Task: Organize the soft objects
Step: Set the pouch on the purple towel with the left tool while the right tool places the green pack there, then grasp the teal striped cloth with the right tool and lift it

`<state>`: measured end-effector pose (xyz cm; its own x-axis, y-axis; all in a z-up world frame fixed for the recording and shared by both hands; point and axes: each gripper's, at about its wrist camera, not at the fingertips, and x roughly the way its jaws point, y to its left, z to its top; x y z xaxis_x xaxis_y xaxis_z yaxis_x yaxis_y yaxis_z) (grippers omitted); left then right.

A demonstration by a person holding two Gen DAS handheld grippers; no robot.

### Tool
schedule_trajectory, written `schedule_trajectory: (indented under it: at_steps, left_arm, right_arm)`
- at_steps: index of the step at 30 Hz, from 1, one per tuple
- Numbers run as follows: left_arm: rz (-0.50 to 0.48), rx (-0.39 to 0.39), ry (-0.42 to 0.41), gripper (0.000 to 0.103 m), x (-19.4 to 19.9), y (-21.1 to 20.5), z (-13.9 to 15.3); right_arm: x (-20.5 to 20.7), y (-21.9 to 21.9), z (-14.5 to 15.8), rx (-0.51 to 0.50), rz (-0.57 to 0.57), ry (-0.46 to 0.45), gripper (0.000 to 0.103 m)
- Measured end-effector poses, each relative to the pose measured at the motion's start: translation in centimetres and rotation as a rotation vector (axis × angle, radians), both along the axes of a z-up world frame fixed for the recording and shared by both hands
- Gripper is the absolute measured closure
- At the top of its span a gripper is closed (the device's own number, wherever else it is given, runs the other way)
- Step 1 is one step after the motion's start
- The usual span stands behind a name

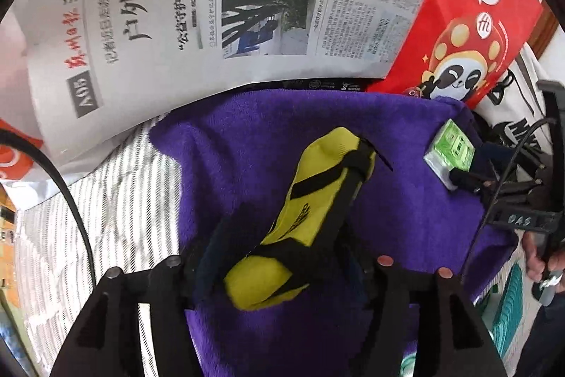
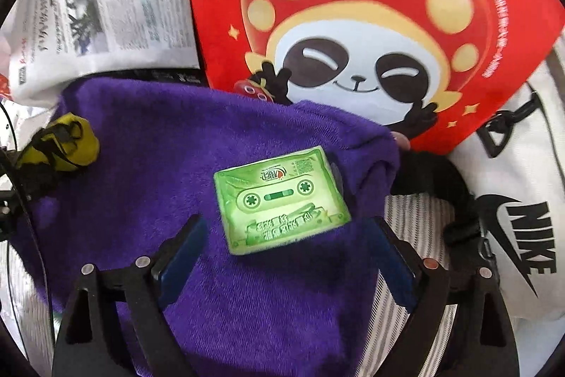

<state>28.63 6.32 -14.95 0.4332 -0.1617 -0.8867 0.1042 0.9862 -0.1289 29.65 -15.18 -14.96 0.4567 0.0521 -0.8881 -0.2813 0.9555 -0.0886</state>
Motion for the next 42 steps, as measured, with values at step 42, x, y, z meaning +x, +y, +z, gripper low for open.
schedule_trajectory:
  at_steps: [42]
  left_arm:
    - [-0.028,-0.048,-0.012,0.040,-18.0,-1.2,4.2]
  right_arm:
    - [-20.3,-4.5,1.2,0.122,0.056,-0.037,0.009]
